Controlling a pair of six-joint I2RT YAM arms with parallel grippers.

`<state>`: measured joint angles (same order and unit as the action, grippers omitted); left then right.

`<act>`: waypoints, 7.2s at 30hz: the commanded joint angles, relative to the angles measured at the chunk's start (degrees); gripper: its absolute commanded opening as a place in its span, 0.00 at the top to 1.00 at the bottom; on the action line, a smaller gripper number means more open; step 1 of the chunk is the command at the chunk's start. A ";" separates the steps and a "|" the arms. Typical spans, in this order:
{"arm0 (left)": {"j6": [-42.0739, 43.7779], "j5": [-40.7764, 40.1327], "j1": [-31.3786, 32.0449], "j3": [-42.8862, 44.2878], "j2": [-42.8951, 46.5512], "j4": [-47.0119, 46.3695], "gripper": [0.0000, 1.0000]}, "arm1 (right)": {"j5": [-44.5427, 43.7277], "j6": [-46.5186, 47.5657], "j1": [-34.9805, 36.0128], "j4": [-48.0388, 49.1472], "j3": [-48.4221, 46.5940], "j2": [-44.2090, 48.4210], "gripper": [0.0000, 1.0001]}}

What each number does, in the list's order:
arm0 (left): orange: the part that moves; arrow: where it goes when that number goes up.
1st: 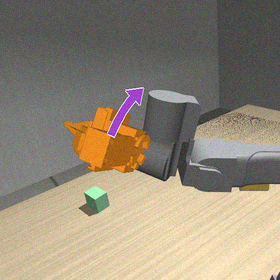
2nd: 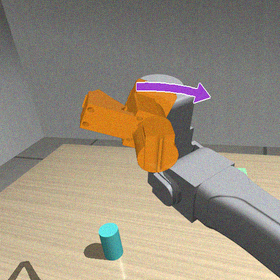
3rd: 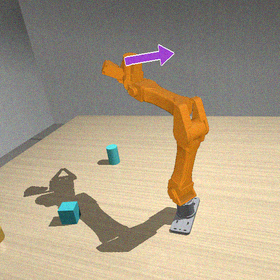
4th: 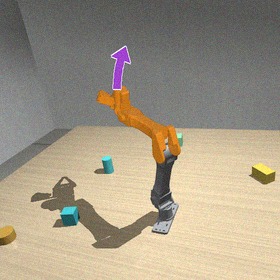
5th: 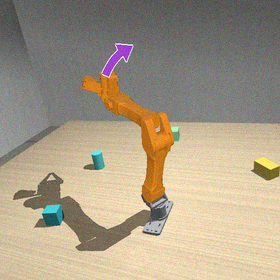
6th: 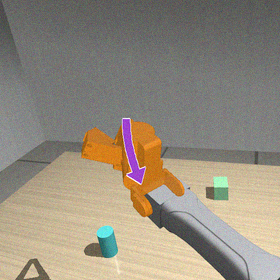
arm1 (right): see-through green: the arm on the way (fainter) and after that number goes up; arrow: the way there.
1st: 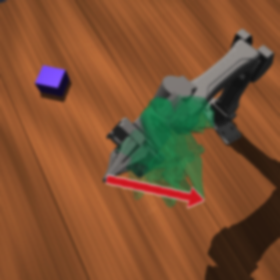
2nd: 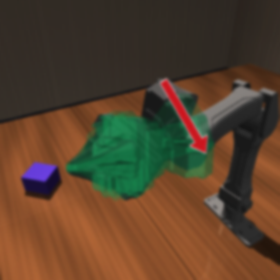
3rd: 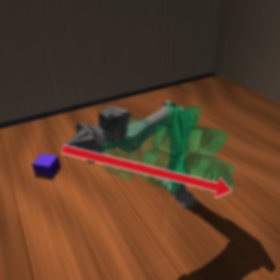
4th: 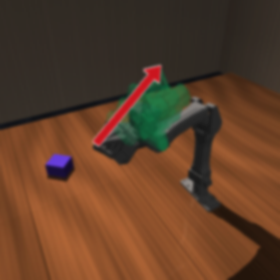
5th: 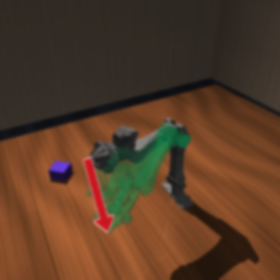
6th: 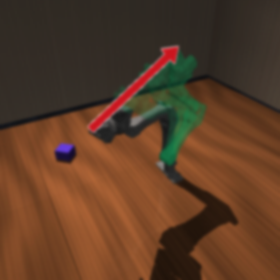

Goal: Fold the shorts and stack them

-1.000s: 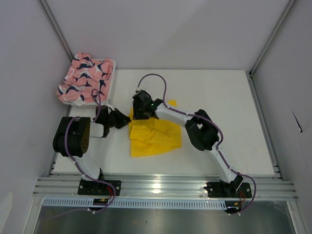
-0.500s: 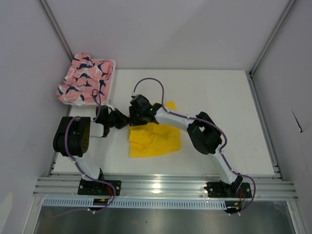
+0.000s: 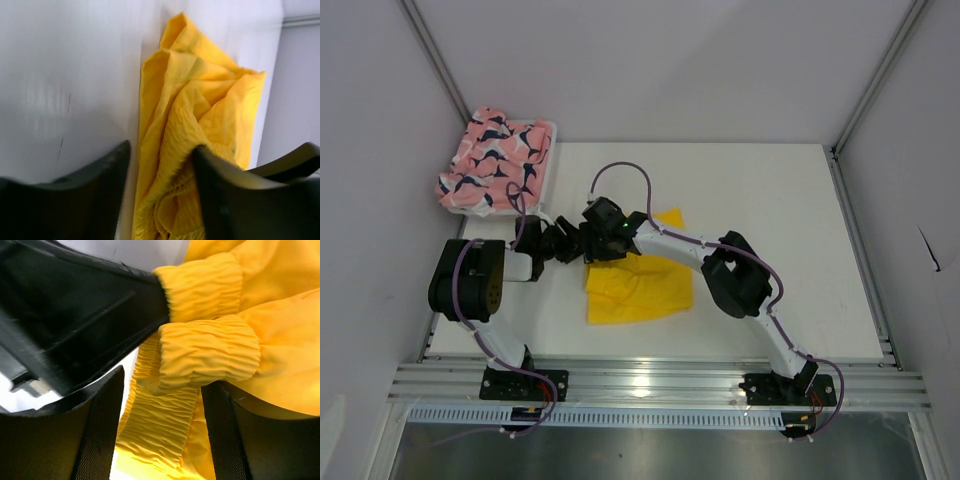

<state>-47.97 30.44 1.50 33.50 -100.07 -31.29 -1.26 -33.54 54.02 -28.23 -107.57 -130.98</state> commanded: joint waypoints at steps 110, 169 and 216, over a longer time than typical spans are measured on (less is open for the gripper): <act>3.76 -3.10 4.48 9.31 -2.32 9.84 1.00 | 24.36 -7.32 -8.40 42.28 32.51 18.04 0.91; 5.95 -10.39 8.87 11.77 3.82 20.47 0.47 | 7.86 5.06 -5.50 30.79 46.05 32.97 0.42; -1.70 -15.93 21.44 -5.11 15.17 8.78 0.12 | 42.56 -3.54 -44.26 44.22 43.32 15.58 0.51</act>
<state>-49.56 16.69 22.22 29.61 -84.86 -23.81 38.63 -35.55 9.98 11.70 -62.28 -114.24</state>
